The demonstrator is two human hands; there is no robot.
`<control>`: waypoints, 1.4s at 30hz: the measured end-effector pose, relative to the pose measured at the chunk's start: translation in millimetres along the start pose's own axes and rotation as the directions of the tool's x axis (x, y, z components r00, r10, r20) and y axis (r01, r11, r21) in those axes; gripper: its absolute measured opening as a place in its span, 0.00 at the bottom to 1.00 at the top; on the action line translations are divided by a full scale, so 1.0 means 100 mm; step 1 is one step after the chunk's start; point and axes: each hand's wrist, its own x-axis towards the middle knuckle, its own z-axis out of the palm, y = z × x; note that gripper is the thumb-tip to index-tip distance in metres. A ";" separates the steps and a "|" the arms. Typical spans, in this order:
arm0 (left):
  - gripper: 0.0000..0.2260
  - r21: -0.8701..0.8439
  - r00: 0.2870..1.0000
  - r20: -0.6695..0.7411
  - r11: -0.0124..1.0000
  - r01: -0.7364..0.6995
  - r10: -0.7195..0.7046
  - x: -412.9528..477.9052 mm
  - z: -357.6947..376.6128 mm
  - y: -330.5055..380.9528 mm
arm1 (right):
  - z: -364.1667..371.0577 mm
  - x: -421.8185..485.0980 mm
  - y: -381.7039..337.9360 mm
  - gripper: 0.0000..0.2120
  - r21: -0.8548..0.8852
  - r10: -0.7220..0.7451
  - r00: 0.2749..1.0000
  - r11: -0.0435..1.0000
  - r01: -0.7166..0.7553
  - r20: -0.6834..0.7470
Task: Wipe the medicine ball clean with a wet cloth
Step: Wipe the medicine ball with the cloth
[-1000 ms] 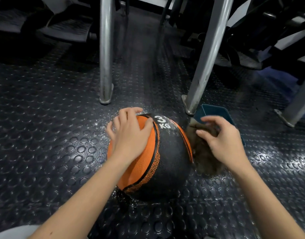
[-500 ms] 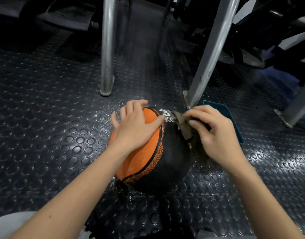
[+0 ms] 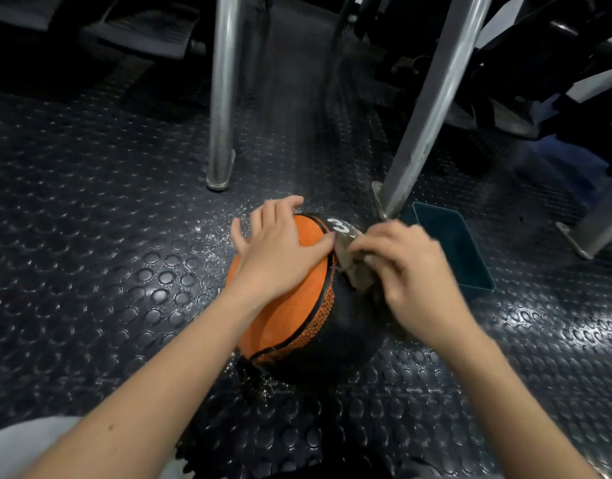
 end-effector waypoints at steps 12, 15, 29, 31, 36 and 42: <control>0.32 -0.001 1.000 0.008 1.000 -0.006 0.006 0.00 0.00 0.00 | -0.02 0.00 -0.01 0.09 0.073 0.060 0.998 0.996 -0.057 -0.037; 0.33 -0.008 1.000 0.021 1.000 0.000 0.000 -0.01 0.00 0.01 | 0.08 -0.10 0.23 0.10 0.003 0.175 0.985 0.985 -0.175 -0.003; 0.33 -0.071 0.956 0.293 0.997 -0.003 0.024 0.02 -0.13 0.03 | 0.03 -0.14 0.44 0.10 -0.064 0.411 0.904 0.912 -0.405 0.122; 0.35 -0.048 0.947 0.318 0.998 -0.027 0.041 0.00 -0.14 0.05 | 0.00 -0.14 0.50 0.10 -0.094 0.476 0.868 0.880 -0.467 0.145; 0.36 -0.063 0.950 0.310 0.998 -0.003 0.023 0.01 -0.15 0.05 | -0.07 0.02 0.14 0.11 0.049 0.284 0.958 0.957 -0.286 0.039; 0.36 -0.066 0.945 0.326 0.998 -0.010 0.031 0.00 -0.15 0.07 | 0.03 -0.17 0.45 0.11 -0.153 0.413 0.895 0.908 -0.390 0.170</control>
